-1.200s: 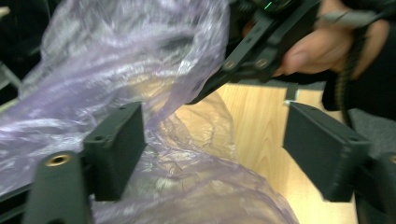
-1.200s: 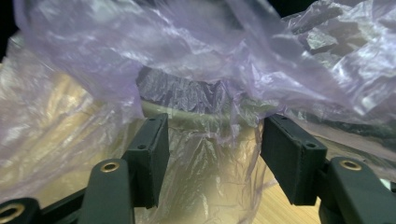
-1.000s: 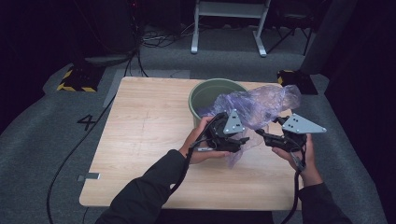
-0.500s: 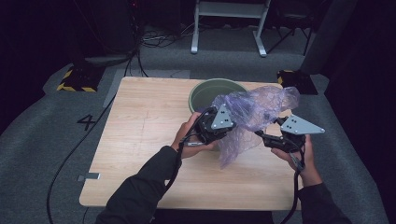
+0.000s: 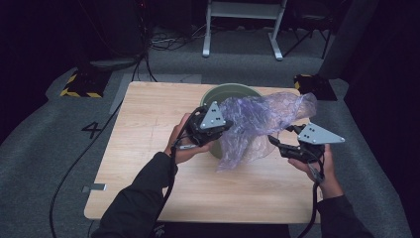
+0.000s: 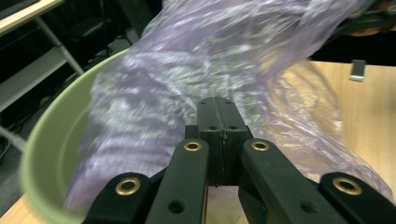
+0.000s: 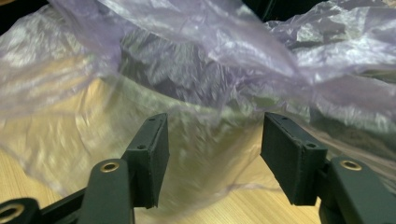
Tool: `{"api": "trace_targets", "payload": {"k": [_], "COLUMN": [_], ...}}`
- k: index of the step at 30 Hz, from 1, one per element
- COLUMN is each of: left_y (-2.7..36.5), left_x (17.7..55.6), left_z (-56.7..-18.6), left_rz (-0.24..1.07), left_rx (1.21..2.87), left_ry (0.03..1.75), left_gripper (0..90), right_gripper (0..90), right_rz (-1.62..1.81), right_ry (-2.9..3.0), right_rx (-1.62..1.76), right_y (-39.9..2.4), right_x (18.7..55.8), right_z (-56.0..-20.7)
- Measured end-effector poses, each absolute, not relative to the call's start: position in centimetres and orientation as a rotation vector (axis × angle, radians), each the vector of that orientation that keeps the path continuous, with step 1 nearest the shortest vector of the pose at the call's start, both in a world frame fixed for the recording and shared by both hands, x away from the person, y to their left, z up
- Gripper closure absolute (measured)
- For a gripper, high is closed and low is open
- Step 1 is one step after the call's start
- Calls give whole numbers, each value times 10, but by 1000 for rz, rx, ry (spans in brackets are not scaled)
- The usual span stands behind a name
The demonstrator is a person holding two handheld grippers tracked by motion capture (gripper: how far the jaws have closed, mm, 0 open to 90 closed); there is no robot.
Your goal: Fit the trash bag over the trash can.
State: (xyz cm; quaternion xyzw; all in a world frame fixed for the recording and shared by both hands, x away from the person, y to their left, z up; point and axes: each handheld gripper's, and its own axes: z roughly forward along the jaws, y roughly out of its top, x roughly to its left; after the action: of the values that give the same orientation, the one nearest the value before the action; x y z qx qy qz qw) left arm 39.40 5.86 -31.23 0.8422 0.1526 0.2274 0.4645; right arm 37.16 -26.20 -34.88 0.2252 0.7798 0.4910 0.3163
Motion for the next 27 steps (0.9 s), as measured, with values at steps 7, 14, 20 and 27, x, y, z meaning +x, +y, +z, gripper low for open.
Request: {"api": "trace_targets", "payload": {"k": [7, 14, 20, 27], "left_y": [91, 123, 136, 111], "left_x": [405, 419, 418, 389], "left_z": [-314, -321, -318, -306], "left_rz": [600, 598, 570, 444], "left_rx": [2036, 1992, 1940, 1957], "left_ry": [473, 580, 598, 426], "left_gripper": [899, 899, 666, 270], "right_gripper": [401, 393, 393, 392], "right_rz": [1290, 1284, 1282, 1283], "right_ry": [2061, 2070, 2071, 2082], "right_rx": [599, 591, 580, 576], "right_y": [-260, -254, -250, -248], "right_x": [374, 375, 374, 374], "right_z": [-350, -351, -350, -351]}}
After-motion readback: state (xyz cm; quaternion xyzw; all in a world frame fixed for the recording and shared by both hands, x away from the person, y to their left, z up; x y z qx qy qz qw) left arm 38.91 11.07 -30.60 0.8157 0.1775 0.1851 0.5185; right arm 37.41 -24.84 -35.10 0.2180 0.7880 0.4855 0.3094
